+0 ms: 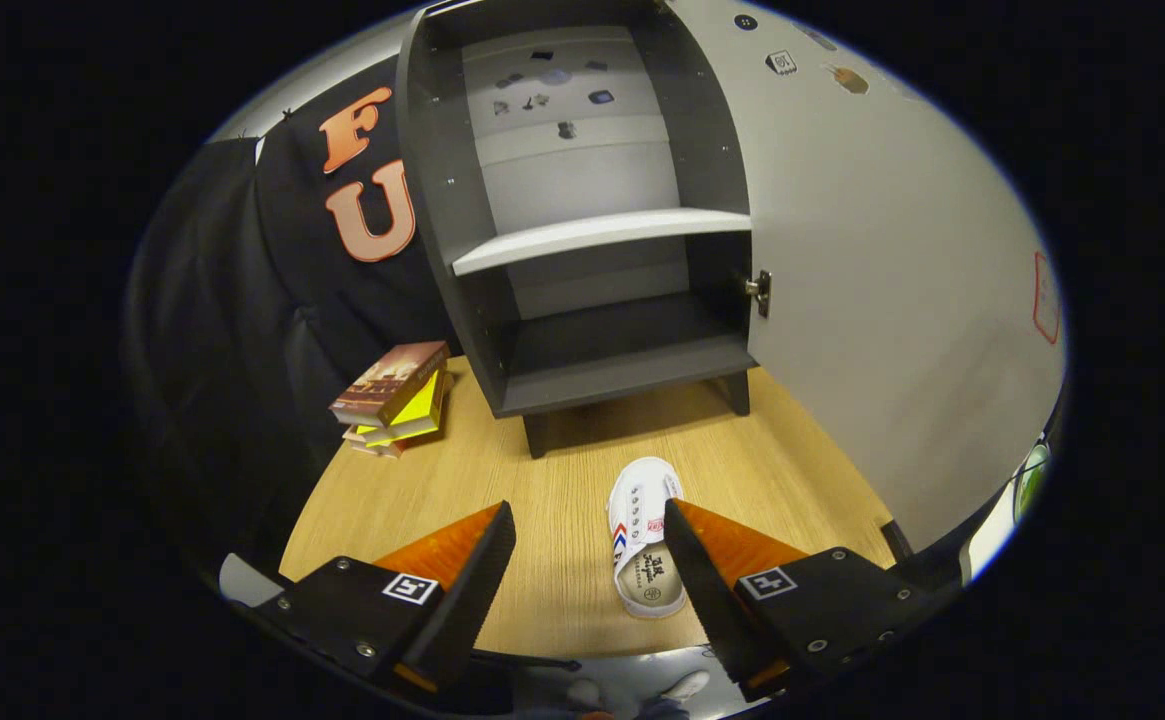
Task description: Open the shoe cabinet door, grab the shoes and put them into the shoe cabinet, then close the shoe cabinet door.
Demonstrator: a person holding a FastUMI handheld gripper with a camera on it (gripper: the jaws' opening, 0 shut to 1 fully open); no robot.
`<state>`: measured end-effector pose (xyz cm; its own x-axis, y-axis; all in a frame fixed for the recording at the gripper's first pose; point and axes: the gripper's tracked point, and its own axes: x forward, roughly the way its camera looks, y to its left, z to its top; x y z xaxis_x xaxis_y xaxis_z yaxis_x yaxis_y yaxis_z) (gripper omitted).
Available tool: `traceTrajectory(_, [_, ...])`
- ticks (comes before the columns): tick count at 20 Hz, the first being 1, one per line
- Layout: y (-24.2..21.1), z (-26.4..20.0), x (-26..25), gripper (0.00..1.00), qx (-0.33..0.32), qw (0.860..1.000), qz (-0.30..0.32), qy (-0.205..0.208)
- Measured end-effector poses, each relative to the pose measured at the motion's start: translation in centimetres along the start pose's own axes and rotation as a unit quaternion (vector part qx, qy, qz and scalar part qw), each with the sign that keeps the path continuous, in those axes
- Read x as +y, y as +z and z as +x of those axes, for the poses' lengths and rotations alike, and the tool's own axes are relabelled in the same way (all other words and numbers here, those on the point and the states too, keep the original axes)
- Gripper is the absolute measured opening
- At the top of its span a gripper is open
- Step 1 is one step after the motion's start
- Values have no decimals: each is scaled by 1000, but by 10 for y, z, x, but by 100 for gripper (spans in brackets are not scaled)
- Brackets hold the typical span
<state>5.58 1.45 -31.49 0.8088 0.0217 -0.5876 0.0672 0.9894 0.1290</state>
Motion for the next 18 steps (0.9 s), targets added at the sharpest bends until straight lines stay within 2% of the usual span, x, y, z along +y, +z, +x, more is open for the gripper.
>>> traceTrajectory(8, [-70,60,-5,94,101,995,8,-1])
traceTrajectory(12, [-91,83,-14,93,132,991,24,-10])
traceTrajectory(14, [-99,92,-17,90,147,989,25,-13])
traceTrajectory(18, [-110,107,-18,79,168,985,28,-14])
